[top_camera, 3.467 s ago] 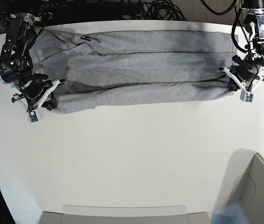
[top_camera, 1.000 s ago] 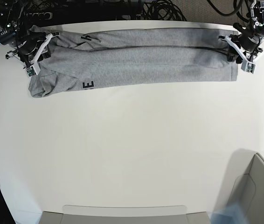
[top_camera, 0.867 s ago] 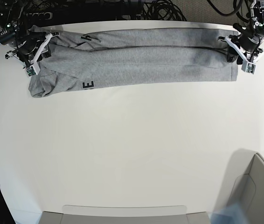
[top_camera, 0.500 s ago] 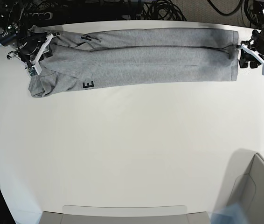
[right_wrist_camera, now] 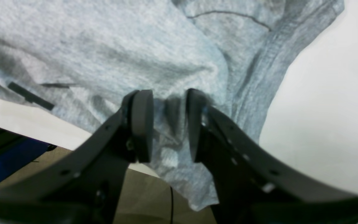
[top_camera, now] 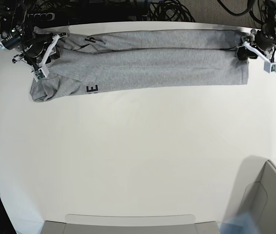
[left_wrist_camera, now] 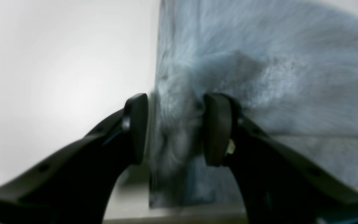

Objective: Fold the T-shirt properly
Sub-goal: 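Release the hem and reposition the left gripper at the shirt's end, then grasp the strip end with the left gripper and fold it toward the right gripper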

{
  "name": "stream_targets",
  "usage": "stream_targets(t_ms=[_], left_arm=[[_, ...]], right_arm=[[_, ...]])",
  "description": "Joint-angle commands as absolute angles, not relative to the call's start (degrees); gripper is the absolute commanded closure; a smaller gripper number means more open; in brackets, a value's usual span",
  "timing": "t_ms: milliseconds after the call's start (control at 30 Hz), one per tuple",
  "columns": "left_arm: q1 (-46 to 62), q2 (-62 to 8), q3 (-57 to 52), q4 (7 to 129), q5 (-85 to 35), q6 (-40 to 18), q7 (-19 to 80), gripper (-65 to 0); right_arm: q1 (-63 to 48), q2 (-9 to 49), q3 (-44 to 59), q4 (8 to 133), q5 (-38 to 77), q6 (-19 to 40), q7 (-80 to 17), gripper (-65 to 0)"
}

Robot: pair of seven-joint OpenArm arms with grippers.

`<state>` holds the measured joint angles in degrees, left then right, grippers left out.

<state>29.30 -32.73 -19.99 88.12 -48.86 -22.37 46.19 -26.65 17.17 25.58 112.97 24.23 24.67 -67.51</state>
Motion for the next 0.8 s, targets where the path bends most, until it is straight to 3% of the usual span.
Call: stream_targets(t_ms=[0, 100, 333, 400, 500, 567, 767], left_arm=[[29.14, -34.59, -19.47, 88.04, -49.27, -22.99, 46.2, -29.2], [28.79, -34.68, -17.98, 87.69, -49.27, -26.07, 46.37, -29.1], [27.12, -34.68, -16.31, 81.98, -49.36, -27.21, 46.64, -27.5], [27.21, -34.68, -16.31, 82.07, -49.71, -30.9, 47.08, -22.8], [26.59, -34.51, -16.92, 81.71, -49.27, -36.62, 49.89, -9.5], [26.59, -34.51, -16.92, 81.63, -49.27, -36.88, 50.24, 0.0], [22.9, -34.68, -18.59, 79.16, -48.57, -37.05, 50.24, 0.0]], right_arm=[[-26.42, 17.89, 25.89, 113.63, 24.66, 25.36, -66.77, -19.3], [-26.24, 17.89, 25.89, 113.63, 24.66, 25.36, -66.77, -19.3], [-26.24, 17.98, 25.89, 113.63, 24.66, 25.36, -66.77, -19.3], [-26.15, 17.98, 25.98, 113.63, 24.66, 25.36, -66.77, -19.3], [-26.15, 17.98, 25.98, 113.63, 24.66, 25.36, -66.77, -19.3], [-25.54, 17.98, 25.98, 113.63, 24.66, 25.36, -66.77, -19.3], [-24.92, 17.63, 26.07, 113.63, 24.66, 25.36, -66.77, -19.3]])
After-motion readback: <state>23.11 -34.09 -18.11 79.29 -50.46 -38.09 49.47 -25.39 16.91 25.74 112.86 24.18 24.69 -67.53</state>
